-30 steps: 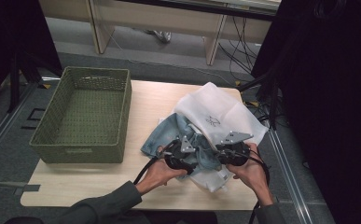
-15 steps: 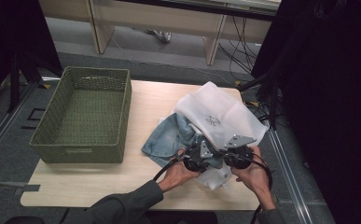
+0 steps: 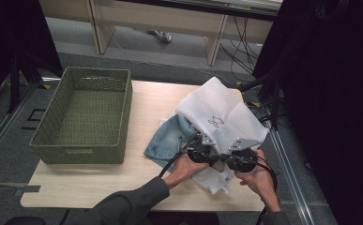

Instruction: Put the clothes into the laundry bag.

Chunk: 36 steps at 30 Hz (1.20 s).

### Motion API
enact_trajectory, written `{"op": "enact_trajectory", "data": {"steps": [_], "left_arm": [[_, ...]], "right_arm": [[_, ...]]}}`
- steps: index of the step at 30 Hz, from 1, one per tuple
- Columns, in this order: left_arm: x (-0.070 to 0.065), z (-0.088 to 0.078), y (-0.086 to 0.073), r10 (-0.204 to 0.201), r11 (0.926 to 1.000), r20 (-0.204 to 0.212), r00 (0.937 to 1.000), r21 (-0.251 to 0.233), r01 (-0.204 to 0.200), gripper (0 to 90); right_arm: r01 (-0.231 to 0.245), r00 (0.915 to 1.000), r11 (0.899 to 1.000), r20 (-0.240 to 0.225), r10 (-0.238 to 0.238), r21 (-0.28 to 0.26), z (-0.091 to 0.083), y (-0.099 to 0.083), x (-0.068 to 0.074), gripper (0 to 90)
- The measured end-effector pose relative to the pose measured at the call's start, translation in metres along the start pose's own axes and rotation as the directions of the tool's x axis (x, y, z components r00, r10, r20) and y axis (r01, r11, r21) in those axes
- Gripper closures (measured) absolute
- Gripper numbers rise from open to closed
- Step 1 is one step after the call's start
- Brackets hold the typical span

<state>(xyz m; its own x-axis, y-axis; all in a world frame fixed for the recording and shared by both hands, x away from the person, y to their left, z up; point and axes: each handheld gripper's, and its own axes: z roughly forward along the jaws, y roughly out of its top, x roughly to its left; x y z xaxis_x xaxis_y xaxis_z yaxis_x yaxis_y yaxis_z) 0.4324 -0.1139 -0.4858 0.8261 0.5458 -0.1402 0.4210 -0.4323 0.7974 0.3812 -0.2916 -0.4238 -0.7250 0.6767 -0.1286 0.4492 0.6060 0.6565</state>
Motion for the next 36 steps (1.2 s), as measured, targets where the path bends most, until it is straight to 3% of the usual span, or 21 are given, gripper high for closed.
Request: {"op": "enact_trajectory", "data": {"steps": [4, 6, 8, 9, 10, 11, 12, 14, 16, 17, 21, 22, 24, 25, 27, 28, 29, 30, 31, 34, 36], "left_arm": [[0.004, -0.028, -0.004, 0.028, 0.9993, 0.001, 0.9996, -0.025, -0.028, 38.6], [0.022, -0.059, -0.005, 0.04, 0.999, -0.063, 0.9972, -0.018, -0.041, 31.4], [0.031, -0.069, -0.004, 0.05, 0.9982, -0.103, 0.9935, -0.028, -0.053, 31.7], [0.045, -0.08, -0.003, 0.047, 0.9979, -0.165, 0.9852, -0.035, -0.054, 31.7], [0.063, -0.09, -0.002, -0.021, 0.9989, -0.218, 0.9758, -0.045, 0.012, 30.9], [0.073, -0.094, -0.002, -0.047, 0.9984, -0.244, 0.9687, -0.042, 0.038, 30.6], [0.073, -0.094, -0.002, -0.047, 0.9984, -0.244, 0.9687, -0.042, 0.038, 29.6], [0.099, -0.094, -0.004, -0.048, 0.9984, -0.308, 0.9501, 0.014, 0.055, 28.7], [0.114, -0.087, -0.006, -0.115, 0.9917, -0.334, 0.9356, 0.017, 0.128, 28.4], [0.119, -0.082, -0.008, -0.156, 0.9852, -0.318, 0.9352, 0.018, 0.17, 28.3], [0.133, -0.064, -0.01, -0.175, 0.9794, -0.315, 0.933, 0.042, 0.197, 27.3], [0.139, -0.058, -0.011, -0.221, 0.9705, -0.294, 0.93, 0.029, 0.239, 28.0], [0.142, -0.049, -0.014, -0.22, 0.9717, -0.238, 0.9461, 0.031, 0.234, 42.0], [0.139, -0.047, -0.015, -0.178, 0.98, -0.238, 0.9549, 0.044, 0.194, 53.4], [0.125, -0.048, -0.015, -0.107, 0.9912, -0.164, 0.9806, 0.059, 0.118, 71.0], [0.125, -0.048, -0.015, -0.107, 0.9912, -0.164, 0.9806, 0.059, 0.118, 74.5], [0.11, -0.051, -0.014, -0.055, 0.9962, -0.146, 0.9878, 0.059, 0.064, 74.5], [0.09, -0.06, -0.014, 0.041, 0.9968, -0.124, 0.9915, 0.074, -0.032, 76.8], [0.081, -0.065, -0.016, 0.066, 0.9952, -0.106, 0.9922, 0.079, -0.058, 77.0], [0.068, -0.074, -0.021, 0.084, 0.9936, -0.075, 0.9936, 0.082, -0.078, 77.8], [0.051, -0.085, -0.039, 0.101, 0.9915, -0.03, 0.9944, 0.086, -0.098, 76.7]], "right_arm": [[-0.021, 0.9997, 1.0, -0.008, 0.021, 0.005, 0.004, -0.003, 0.0, 85.7], [-0.023, 0.9997, 1.0, -0.01, 0.023, 0.011, 0.004, -0.003, -0.003, 81.1], [-0.025, 0.9997, 1.0, -0.007, 0.025, 0.015, 0.004, -0.002, -0.003, 77.3], [-0.035, 0.9993, 0.999, 0.012, 0.035, -0.005, 0.004, 0.0, -0.002, 73.1], [-0.024, 0.9988, 1.0, 0.042, 0.024, -0.015, 0.004, 0.006, 0.0, 65.7], [-0.011, 0.9981, 1.0, 0.06, 0.013, -0.028, 0.004, 0.011, 0.001, 62.4], [-0.011, 0.9981, 1.0, 0.06, 0.013, -0.028, 0.004, 0.011, 0.001, 62.4], [0.008, 0.9973, 0.998, 0.073, -0.003, -0.065, 0.008, 0.028, 0.003, 58.5], [0.039, 0.9954, 0.996, 0.09, -0.032, -0.079, 0.014, 0.042, 0.004, 58.5], [0.055, 0.994, 0.995, 0.099, -0.046, -0.082, 0.017, 0.049, 0.004, 58.9], [0.039, 0.9923, 0.998, 0.119, -0.033, -0.045, 0.032, 0.069, 0.0, 64.4], [0.03, 0.9923, 0.999, 0.121, -0.025, -0.04, 0.036, 0.071, -0.003, 66.7], [0.007, 0.994, 1.0, 0.11, -0.004, -0.026, 0.044, 0.073, -0.009, 75.0], [0.003, 0.9953, 1.0, 0.097, -0.002, -0.016, 0.045, 0.072, -0.01, 80.3], [0.003, 0.9972, 1.0, 0.074, -0.002, -0.011, 0.047, 0.071, -0.014, 84.4], [0.003, 0.9972, 1.0, 0.074, -0.002, -0.011, 0.047, 0.071, -0.014, 84.4], [0.001, 0.9972, 1.0, 0.074, 0.0, -0.008, 0.045, 0.07, -0.014, 85.0], [0.011, 0.9985, 1.0, 0.053, -0.01, -0.006, 0.043, 0.07, -0.013, 85.5], [0.018, 0.9985, 1.0, 0.052, -0.018, -0.004, 0.042, 0.07, -0.013, 85.6], [0.042, 0.9984, 0.999, 0.038, -0.042, -0.001, 0.036, 0.067, -0.008, 85.8], [0.06, 0.9982, 0.998, 0.0, -0.06, -0.02, 0.026, 0.059, -0.002, 84.7]]}}
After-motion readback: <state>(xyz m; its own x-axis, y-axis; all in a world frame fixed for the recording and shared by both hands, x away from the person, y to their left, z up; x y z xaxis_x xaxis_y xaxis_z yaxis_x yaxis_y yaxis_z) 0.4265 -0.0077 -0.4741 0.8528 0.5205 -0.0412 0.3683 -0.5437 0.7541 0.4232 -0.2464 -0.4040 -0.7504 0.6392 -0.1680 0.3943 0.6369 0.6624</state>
